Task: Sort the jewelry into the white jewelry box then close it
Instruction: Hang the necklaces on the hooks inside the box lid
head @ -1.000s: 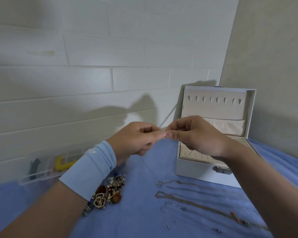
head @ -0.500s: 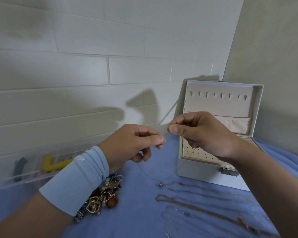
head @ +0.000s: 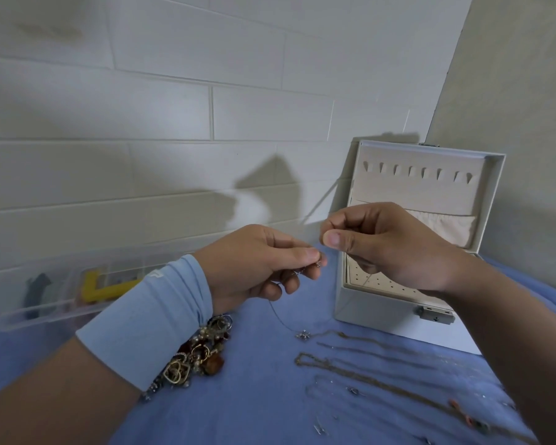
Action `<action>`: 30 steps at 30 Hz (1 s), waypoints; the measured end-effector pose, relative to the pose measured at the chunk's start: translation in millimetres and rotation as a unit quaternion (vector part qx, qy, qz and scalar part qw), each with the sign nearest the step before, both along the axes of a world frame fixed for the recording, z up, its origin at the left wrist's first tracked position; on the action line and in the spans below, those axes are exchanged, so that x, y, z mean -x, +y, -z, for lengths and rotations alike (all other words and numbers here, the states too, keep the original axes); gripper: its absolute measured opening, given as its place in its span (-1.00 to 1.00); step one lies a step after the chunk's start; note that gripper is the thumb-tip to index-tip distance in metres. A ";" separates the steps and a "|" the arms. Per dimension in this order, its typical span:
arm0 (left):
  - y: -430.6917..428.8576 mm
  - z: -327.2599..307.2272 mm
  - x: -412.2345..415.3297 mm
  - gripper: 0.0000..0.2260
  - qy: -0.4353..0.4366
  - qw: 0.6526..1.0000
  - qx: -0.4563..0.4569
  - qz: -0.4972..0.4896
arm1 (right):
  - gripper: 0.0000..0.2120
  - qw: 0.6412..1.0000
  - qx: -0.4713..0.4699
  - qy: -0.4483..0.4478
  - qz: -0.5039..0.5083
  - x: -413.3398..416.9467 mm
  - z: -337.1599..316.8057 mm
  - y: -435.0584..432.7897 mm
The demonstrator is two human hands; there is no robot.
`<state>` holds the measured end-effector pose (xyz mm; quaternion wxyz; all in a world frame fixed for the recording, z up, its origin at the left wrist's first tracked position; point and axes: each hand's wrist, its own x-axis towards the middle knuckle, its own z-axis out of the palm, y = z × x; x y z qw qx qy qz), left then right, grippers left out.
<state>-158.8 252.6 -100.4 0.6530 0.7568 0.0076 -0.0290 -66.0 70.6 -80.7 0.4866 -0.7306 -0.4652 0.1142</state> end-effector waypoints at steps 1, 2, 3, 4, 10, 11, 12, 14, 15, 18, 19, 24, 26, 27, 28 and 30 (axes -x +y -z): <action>0.0 0.1 -0.1 -0.86 0.000 1.000 0.002 -0.001 | -0.87 1.000 0.004 0.002 0.000 -0.2 -0.3 -0.5; 0.1 0.2 -0.1 -0.86 0.001 1.000 0.003 -0.002 | -0.87 1.000 0.006 0.003 -0.004 -0.5 -0.5 -1.2; 0.1 0.3 -0.3 -0.86 0.001 1.000 0.004 -0.001 | -0.87 1.000 0.009 0.001 -0.008 -0.1 -0.9 -1.6; 0.2 0.3 -0.3 -0.86 0.001 1.000 0.004 -0.001 | -0.86 1.000 0.012 -0.004 -0.014 0.7 -1.6 -2.1; -0.5 0.2 -0.8 -0.86 0.006 1.000 0.014 0.003 | -0.83 0.998 0.028 -0.004 -0.047 3.9 -4.5 -2.7; -0.6 0.2 -0.8 -0.86 0.007 1.000 0.020 0.004 | -0.85 0.998 0.027 -0.004 -0.050 4.1 -4.3 -2.5; -0.5 0.1 -0.8 -0.86 0.009 1.000 0.027 0.006 | -0.86 0.998 0.025 -0.006 -0.050 3.9 -4.0 -2.5; -0.2 0.0 -0.8 -0.86 0.011 0.999 0.036 0.010 | -0.86 0.999 0.021 -0.005 -0.047 4.0 -3.9 -2.1; -0.2 -0.2 -0.8 -0.86 0.013 0.999 0.039 0.011 | -0.86 0.999 0.019 -0.003 -0.046 3.9 -3.6 -2.2; -0.2 -0.1 -0.7 -0.87 0.017 0.999 0.046 0.014 | -0.86 0.999 0.019 -0.007 -0.047 2.8 -2.7 -2.1; -0.3 -0.1 -0.5 -0.87 0.018 0.999 0.048 0.014 | -0.85 0.999 0.021 -0.010 -0.045 2.2 -2.2 -2.3; 0.4 -0.8 0.0 -0.86 0.018 0.999 0.048 0.012 | -0.83 0.999 0.018 0.000 -0.040 0.5 -2.0 -2.2; 0.2 -1.0 0.2 -0.86 0.020 0.999 0.049 0.013 | -0.82 0.999 0.018 0.003 -0.037 1.7 -2.3 -1.6; -0.1 -1.0 0.3 -0.86 0.021 0.998 0.050 0.013 | -0.82 0.999 0.020 0.001 -0.037 2.6 -2.6 -1.6; -0.5 -1.2 0.4 -0.86 0.021 0.998 0.050 0.013 | -0.82 0.999 0.023 -0.002 -0.038 2.8 -2.8 -1.8; -1.1 -1.5 0.4 -0.86 0.022 0.998 0.053 0.011 | -0.84 0.999 0.026 -0.001 -0.041 4.4 -4.9 -2.4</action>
